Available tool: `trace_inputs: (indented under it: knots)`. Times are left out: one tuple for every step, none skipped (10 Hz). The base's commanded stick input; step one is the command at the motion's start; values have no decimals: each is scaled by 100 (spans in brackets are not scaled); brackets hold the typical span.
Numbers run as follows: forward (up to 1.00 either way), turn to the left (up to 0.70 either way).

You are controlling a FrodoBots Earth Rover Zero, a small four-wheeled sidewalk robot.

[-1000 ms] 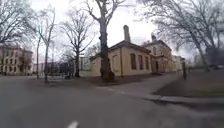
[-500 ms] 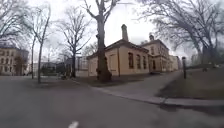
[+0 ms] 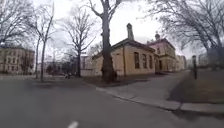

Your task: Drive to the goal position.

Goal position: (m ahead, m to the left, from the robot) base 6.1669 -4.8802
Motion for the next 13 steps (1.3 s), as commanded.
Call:
trace_inputs:
  knots:
    - [70, 0]
    - [70, 0]
    - [70, 0]
    - [70, 0]
    - [70, -1]
    - [70, -10]
    - [70, -31]
    - [70, -35]
    - [70, -35]
    - [70, -35]
    - [70, -35]
    - [70, -35]
    - [70, -35]
